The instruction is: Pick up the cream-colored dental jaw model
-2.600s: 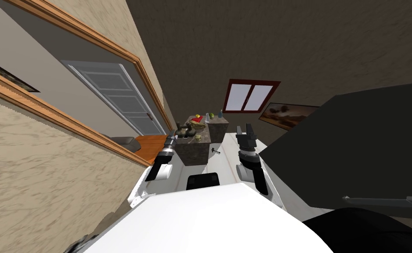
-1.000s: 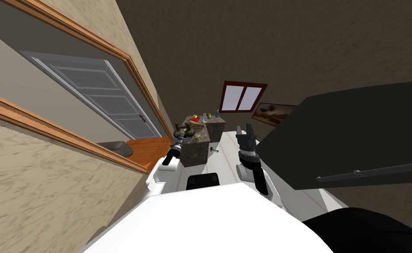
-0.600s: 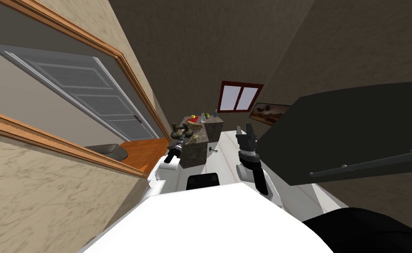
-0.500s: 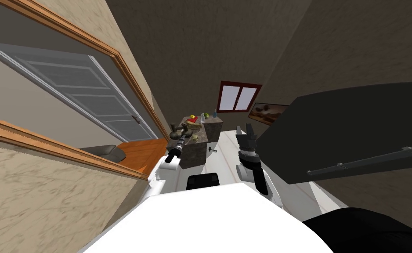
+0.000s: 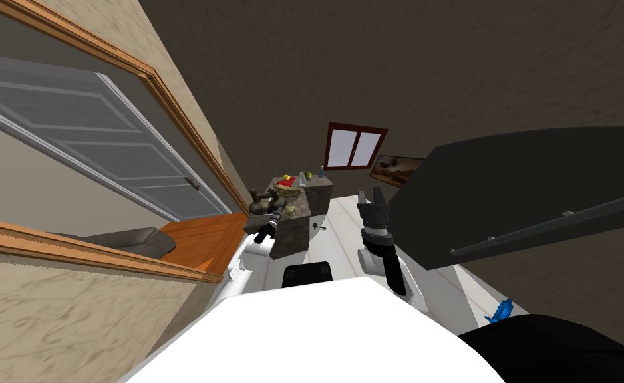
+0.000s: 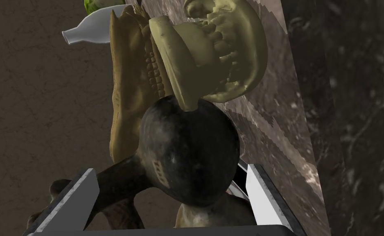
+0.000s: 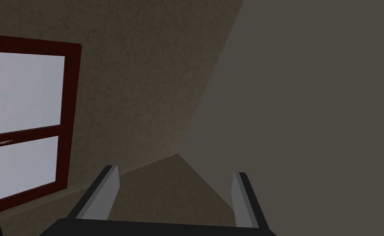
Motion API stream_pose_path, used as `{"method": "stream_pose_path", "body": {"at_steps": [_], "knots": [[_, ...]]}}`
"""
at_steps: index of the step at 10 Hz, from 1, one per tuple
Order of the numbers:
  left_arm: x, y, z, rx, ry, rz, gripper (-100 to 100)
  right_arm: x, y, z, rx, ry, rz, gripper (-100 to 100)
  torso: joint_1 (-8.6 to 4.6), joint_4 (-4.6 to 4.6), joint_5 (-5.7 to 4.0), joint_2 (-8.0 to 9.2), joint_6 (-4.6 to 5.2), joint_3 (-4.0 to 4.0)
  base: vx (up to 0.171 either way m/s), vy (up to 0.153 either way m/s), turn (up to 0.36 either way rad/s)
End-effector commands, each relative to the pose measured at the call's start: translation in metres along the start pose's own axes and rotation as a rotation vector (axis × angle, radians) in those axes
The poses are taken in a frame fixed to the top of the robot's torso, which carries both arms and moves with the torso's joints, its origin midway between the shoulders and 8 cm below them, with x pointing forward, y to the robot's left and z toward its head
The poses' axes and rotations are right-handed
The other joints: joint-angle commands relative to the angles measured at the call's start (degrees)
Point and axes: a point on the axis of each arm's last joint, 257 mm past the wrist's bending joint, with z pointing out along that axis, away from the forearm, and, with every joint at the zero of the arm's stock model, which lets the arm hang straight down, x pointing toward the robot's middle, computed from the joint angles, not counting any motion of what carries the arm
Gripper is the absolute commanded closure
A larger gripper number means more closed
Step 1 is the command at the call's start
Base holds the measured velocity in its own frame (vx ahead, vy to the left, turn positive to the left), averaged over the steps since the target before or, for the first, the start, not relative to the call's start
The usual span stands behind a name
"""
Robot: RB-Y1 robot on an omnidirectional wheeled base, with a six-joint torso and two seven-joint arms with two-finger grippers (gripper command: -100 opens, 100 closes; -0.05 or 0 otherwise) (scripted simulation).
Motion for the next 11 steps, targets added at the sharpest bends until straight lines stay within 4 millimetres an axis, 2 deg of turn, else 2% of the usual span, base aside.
{"method": "stream_pose_path", "body": {"at_steps": [1, 5, 6, 7, 8, 9, 10, 11], "knots": [[0.002, 0.013, 0.001, -0.048, 0.003, 0.006, -100, 0.000, 0.000, 0.000, 0.000, 0.000, 0.000, 0, 0.00, 0.00, 0.00, 0.00, 0.00, 0.00, 0.036, -0.044, -0.098], [0.008, 0.035, 0.004, -0.128, 0.008, 0.015, -100, 0.000, 0.000, 0.000, 0.000, 0.000, 0.000, 0, 0.02, -0.01, 0.00, -0.05, -0.01, -0.03, 0.040, -0.034, -0.098], [0.006, 0.031, 0.004, -0.113, 0.008, 0.014, -100, 0.000, 0.000, 0.000, 0.000, 0.000, 0.000, 0, 0.02, -0.01, 0.00, -0.05, -0.01, -0.03, 0.018, -0.012, -0.017], [0.006, 0.032, 0.004, -0.118, 0.008, 0.014, 0, 0.000, 0.000, 0.000, 0.000, 0.000, 0.000, 0, 0.08, 0.00, 0.01, 0.02, -0.03, 0.01, 0.000, 0.000, 0.000], [-0.005, 0.015, 0.019, -0.071, -0.005, 0.021, -100, 0.000, 0.000, 0.000, 0.000, 0.000, 0.000, 0, 0.12, 0.02, 0.02, 0.08, -0.02, 0.04, -0.060, 0.000, -0.006], [-0.005, 0.015, 0.028, -0.079, -0.005, 0.030, -100, 0.000, 0.000, 0.000, 0.000, 0.000, 0.000, 0, 0.14, 0.05, 0.03, 0.24, -0.01, 0.13, -0.090, -0.002, -0.006], [-0.005, 0.030, 0.032, -0.109, -0.005, 0.034, -100, 0.000, 0.000, 0.000, 0.000, 0.000, 0.000, 0, 0.13, 0.08, 0.03, 0.36, -0.02, 0.21, -0.047, -0.004, -0.002], [-0.016, 0.006, 0.045, -0.053, -0.018, 0.036, -100, 0.000, 0.000, 0.000, 0.000, 0.000, 0.000, 0, 0.13, 0.07, 0.03, 0.30, -0.02, 0.18, -0.073, -0.001, -0.003]]}}
